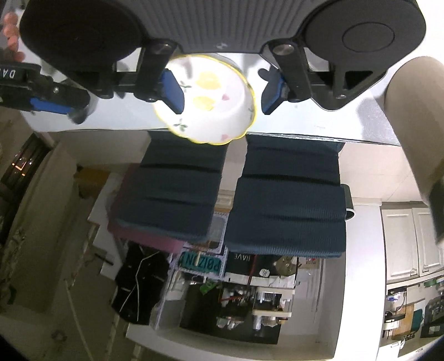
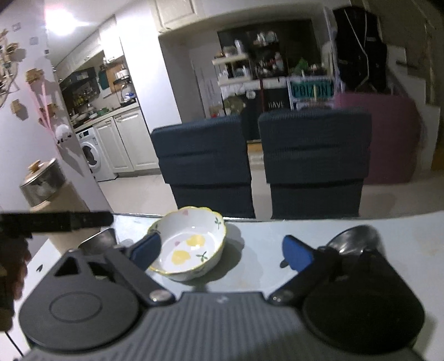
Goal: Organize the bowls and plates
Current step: 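Move both grippers toward the yellow-rimmed floral bowl, then close the left gripper on the floral bowl rim while the right gripper grips it too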
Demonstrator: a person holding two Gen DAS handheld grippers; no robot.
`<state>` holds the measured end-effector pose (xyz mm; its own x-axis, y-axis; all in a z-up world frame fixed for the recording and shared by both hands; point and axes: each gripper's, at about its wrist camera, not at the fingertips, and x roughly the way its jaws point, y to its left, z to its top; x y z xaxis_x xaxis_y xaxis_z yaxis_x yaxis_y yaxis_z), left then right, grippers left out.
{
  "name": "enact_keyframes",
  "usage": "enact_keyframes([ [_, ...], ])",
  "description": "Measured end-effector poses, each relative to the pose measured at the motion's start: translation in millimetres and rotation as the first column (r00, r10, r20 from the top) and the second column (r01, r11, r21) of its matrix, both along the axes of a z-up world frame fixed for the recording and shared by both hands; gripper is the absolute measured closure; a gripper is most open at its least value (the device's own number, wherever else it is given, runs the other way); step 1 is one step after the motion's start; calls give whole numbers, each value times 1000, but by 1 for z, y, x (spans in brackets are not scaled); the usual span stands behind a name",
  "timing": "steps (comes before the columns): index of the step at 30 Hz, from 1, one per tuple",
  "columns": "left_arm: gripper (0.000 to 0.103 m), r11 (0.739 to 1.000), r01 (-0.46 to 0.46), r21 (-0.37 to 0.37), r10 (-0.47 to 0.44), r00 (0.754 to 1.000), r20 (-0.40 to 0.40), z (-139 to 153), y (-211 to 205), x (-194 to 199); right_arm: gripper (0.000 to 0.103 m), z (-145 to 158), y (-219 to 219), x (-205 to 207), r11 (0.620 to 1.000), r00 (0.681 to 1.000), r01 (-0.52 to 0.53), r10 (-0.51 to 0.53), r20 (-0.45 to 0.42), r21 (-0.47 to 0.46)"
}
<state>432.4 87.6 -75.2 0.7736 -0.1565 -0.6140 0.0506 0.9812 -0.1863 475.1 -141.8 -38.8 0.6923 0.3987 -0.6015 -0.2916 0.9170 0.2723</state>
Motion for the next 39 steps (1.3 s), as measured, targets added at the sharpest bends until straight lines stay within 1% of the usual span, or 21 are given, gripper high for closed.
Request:
enact_keyframes([
  [1,44,1000,-2,13,2,1000,-6,-4,0,6,21,-5,2,7,1000,1000,-11,12,-15,13],
  [2,46,1000,0,21,1,1000,-10,-9,0,10,25,-9,4,11,999,999,-24,25,-29,26],
  [4,46,999,0,33,0,1000,-18,-16,-1,19,41,-20,10,19,999,998,-26,28,-51,44],
  [6,46,998,-3,58,5,999,-34,-27,0,31,49,-31,15,27,998,997,-23,27,-74,55],
  [8,49,996,-8,92,13,999,-53,-36,-1,40,50,-42,21,33,998,996,-7,13,-93,70],
  [10,53,987,-31,161,41,997,-64,-45,-3,47,50,-53,26,41,997,993,21,-12,-116,75],
  [11,53,984,-40,176,52,997,-65,-48,-2,49,50,-57,28,43,997,991,34,-25,-129,74],
  [13,54,986,-40,162,53,995,-80,-55,1,54,50,-66,33,47,996,986,64,-53,-159,65],
  [15,57,987,-38,159,53,995,-88,-60,2,57,50,-74,37,49,996,983,62,-49,-177,67],
  [17,62,984,-31,176,48,994,-94,-66,1,57,49,-78,41,47,996,984,61,-50,-173,62],
  [20,64,984,-26,178,43,995,-90,-66,0,55,49,-74,42,44,997,986,67,-58,-157,49],
  [21,65,984,-23,178,39,995,-89,-66,0,54,50,-72,43,43,998,987,62,-57,-150,33],
  [24,67,984,-4,179,22,995,-96,-63,-3,54,55,-64,49,41,999,991,26,-31,-127,-36],
  [27,68,979,41,200,-18,993,-113,-62,-11,52,55,-60,53,43,995,993,0,-11,-117,-100],
  [29,74,982,74,174,-52,990,-129,-62,-16,50,55,-59,51,43,993,992,-7,-7,-127,-114],
  [32,80,986,115,121,-96,984,-150,-62,-22,45,55,-58,46,41,989,991,-17,-3,-136,-145],
  [33,81,986,131,106,-114,981,-156,-62,-24,42,55,-57,44,40,988,990,-20,-2,-139,-154],
  [35,81,985,149,87,-134,978,-162,-61,-29,39,59,-55,35,36,988,987,-27,2,-162,-151],
  [36,81,985,154,80,-140,977,-162,-62,-30,38,64,-54,31,35,990,984,-23,-2,-179,-136],
  [37,81,986,150,72,-137,977,-162,-62,-30,38,72,-54,27,35,994,980,-14,-8,-198,-111],
  [39,81,990,133,50,-123,978,-166,-64,-28,39,84,-56,19,36,999,973,8,-18,-230,-42],
])
